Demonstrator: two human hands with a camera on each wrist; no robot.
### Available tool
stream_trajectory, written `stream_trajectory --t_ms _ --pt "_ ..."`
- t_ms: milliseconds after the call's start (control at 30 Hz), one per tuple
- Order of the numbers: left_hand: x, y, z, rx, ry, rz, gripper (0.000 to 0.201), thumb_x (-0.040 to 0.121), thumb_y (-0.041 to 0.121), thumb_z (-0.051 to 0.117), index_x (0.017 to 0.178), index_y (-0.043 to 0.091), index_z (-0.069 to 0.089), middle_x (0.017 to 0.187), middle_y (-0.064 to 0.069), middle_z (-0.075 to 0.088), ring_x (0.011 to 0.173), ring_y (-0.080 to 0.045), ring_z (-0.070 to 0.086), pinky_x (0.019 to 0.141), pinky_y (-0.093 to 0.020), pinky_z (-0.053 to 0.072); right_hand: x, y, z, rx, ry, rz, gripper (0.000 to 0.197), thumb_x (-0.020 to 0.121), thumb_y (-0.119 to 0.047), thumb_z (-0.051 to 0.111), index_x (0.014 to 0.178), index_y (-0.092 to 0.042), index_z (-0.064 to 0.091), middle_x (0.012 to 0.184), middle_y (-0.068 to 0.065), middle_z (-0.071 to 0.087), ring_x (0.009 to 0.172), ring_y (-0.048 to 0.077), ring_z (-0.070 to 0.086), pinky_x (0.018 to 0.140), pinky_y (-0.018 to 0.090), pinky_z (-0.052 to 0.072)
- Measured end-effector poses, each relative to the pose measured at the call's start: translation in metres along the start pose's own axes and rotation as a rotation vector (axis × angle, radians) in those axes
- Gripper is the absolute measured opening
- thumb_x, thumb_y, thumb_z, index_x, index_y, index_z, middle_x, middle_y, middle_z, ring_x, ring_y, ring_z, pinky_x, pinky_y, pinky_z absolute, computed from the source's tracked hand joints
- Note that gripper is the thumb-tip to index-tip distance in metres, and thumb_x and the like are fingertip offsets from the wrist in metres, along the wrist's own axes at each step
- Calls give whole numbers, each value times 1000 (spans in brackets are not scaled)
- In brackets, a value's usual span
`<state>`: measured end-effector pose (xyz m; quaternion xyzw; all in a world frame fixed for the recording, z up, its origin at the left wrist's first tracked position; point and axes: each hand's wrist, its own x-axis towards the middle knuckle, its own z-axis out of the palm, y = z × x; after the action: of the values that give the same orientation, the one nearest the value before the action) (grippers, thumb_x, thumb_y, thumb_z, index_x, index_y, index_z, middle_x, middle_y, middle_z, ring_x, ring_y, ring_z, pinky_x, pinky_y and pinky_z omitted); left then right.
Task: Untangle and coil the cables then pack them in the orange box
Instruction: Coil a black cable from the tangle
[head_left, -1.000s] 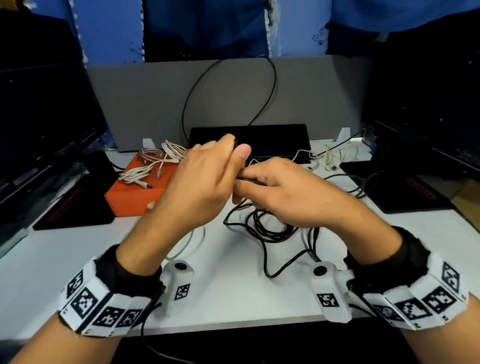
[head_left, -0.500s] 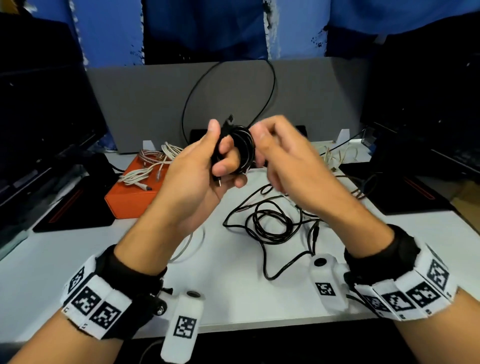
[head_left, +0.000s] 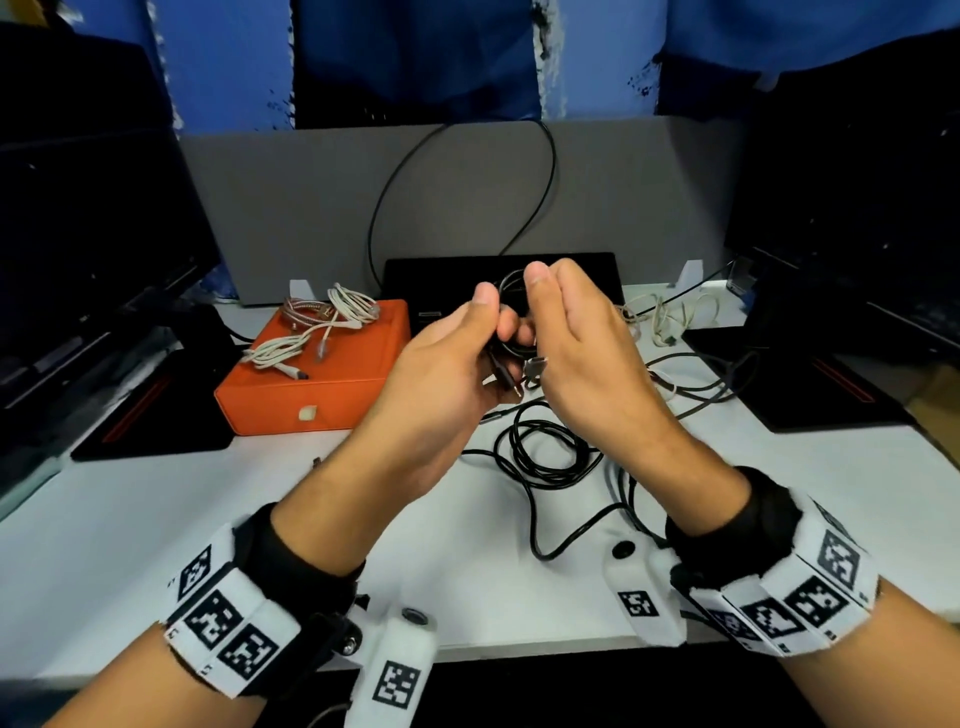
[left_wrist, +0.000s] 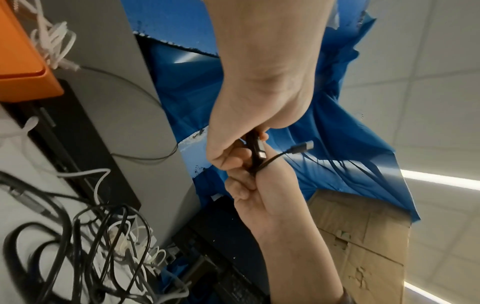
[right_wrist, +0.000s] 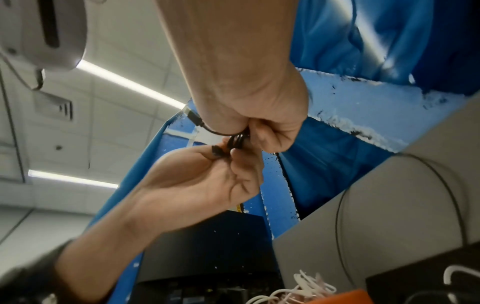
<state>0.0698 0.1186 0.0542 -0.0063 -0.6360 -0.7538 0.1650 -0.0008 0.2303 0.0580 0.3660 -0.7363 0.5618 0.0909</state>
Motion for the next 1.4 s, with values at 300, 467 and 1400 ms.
stream_trajectory --t_ms 300,467,1400 --pt "-2 1 -4 294 -59 71 41 111 36 34 107 8 63 96 -5 68 78 -21 58 74 -31 48 4 2 -6 -120 87 -65 47 109 -46 38 72 -19 45 60 -10 54 60 3 54 55 16 37" --pt "-2 17 -16 645 -65 221 25 108 27 47 124 11 59 84 9 69 71 -6 67 63 -19 53 10 7 -13 -262 11 -114 44 107 -50 41 72 -23 40 60 -8 46 59 8 46 53 21 36" --pt "3 27 -37 437 -249 -21 7 97 11 58 98 4 56 84 -8 68 69 -25 68 64 -29 56 14 2 -18 90 -88 -14 52 106 -49 48 66 -17 38 56 -7 40 51 3 34 51 17 31"
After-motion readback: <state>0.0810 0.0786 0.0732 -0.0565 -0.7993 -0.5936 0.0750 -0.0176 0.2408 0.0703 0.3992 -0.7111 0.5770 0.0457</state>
